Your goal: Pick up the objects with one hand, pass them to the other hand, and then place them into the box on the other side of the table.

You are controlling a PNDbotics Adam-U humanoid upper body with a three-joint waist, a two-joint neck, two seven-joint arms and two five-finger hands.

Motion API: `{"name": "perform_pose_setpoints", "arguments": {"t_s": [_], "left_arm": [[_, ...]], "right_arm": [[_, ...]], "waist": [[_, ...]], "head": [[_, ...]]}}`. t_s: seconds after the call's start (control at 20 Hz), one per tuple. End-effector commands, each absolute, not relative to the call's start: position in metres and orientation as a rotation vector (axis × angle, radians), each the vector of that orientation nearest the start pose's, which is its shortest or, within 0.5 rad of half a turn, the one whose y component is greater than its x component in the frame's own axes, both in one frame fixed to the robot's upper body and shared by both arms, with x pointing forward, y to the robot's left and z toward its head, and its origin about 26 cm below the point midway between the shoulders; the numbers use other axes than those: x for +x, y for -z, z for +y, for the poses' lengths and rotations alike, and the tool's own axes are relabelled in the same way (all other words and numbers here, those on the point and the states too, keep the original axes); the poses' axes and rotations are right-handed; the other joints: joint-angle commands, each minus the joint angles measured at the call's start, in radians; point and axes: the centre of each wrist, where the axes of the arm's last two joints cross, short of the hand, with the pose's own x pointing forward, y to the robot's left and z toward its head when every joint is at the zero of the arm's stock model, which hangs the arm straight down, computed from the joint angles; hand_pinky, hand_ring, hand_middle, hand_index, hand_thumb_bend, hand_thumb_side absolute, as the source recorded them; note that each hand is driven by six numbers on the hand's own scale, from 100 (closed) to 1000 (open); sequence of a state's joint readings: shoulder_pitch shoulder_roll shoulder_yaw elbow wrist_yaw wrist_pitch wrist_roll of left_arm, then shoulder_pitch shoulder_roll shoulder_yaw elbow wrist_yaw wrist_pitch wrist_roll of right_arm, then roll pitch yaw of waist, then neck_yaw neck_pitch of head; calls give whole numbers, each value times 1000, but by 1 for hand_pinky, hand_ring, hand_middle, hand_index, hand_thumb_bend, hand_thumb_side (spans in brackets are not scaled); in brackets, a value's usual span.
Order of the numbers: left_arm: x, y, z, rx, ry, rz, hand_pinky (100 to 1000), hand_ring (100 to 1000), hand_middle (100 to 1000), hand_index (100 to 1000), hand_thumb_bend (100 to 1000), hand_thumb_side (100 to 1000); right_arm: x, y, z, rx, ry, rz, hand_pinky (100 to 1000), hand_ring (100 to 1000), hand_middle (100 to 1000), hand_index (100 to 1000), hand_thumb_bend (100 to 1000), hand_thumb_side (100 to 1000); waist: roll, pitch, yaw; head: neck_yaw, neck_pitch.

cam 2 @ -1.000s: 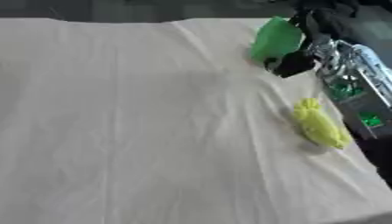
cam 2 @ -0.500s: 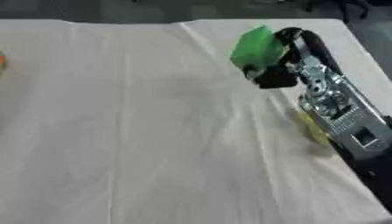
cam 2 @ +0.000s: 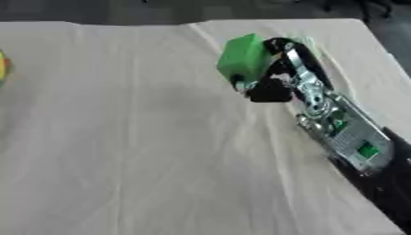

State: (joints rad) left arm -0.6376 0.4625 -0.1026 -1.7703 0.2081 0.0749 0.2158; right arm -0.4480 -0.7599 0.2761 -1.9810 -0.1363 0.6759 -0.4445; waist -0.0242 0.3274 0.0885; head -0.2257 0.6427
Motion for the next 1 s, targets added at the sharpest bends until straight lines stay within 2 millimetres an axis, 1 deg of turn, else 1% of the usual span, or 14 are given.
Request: {"name": "perform_pose_setpoints", "arguments": {"t_s": [0.05,0.2,0.25,0.3,0.5,0.65,0.7,0.75,1.0], "left_arm": [[350,-287,242,146,404,-2336,651,737,801,753,100,760],[348,-303,237,159,532,-2341,654,738,800,755,100,758],[347,-309,235,167,579,-2343,657,739,798,756,100,757],[346,-313,233,176,621,-2342,658,739,798,757,100,749],[341,-334,223,206,786,-2334,663,740,796,760,100,714],[336,-348,212,216,930,-2298,672,742,794,767,100,704],[334,-353,207,220,996,-2275,674,743,790,764,100,702],[332,-357,203,222,1055,-2254,676,743,793,770,100,699],[318,-378,177,228,1337,-2169,687,745,789,776,100,698]], "right_arm": [[300,-242,-249,-946,-257,-1644,765,530,422,539,171,100],[300,-239,-247,-949,-274,-1662,763,528,422,539,170,100],[299,-238,-246,-952,-276,-1665,761,527,421,539,182,100],[299,-237,-246,-955,-278,-1668,760,526,420,538,168,100],[299,-233,-244,-967,-281,-1681,761,525,420,538,170,100],[299,-231,-242,-979,-288,-1699,761,525,420,537,170,100],[299,-231,-241,-982,-293,-1706,761,524,419,537,200,100],[298,-230,-240,-983,-299,-1711,761,524,420,537,169,100],[298,-227,-236,-977,-330,-1724,760,524,420,537,168,100]], "waist": [[6,-33,2],[11,-40,7],[13,-42,8],[15,-43,9],[22,-49,14],[28,-54,19],[30,-55,21],[32,-57,22],[38,-64,32]], "head": [[6,9],[17,13],[22,14],[25,15],[30,16],[33,19],[33,20],[32,20],[27,21]]}}
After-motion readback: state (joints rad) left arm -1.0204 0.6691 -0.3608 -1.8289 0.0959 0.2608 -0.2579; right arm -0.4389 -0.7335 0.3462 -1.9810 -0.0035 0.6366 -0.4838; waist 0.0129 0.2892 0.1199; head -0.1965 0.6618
